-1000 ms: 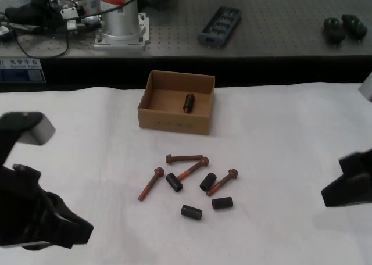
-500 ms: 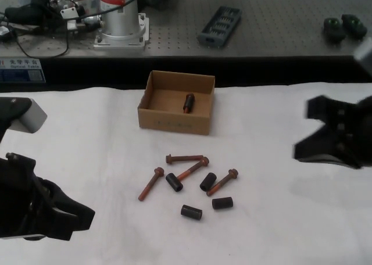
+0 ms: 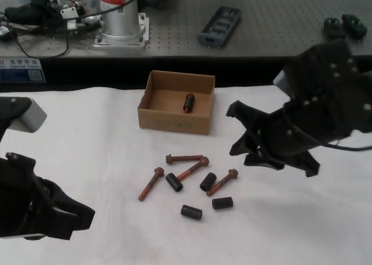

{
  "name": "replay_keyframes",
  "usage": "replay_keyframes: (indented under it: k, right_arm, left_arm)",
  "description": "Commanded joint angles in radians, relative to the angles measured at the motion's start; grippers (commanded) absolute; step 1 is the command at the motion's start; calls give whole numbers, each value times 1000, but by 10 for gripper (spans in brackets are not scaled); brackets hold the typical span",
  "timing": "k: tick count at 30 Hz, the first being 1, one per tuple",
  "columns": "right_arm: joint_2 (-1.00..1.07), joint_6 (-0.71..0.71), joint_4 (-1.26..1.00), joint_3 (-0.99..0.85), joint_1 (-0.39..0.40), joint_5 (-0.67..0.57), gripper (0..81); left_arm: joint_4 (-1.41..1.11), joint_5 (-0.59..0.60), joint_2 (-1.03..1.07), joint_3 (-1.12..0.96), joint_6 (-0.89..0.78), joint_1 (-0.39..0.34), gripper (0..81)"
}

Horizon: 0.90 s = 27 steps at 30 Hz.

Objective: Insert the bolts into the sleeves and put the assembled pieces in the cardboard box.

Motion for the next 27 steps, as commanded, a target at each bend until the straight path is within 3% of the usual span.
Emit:
replay_keyframes:
  k: [1,13,27]
  right_arm:
    - [39,30,9,-41,2,20,256]
    - [151,194,109,-132,2,82,246]
    - [187,194,83,-132,48,94,246]
  left_arm:
    - [0,7,-7,1,-8,-1,7]
    - [-4,7,-7,1,-6,-1,7]
    - [-4,7,-7,1,2,-1,7]
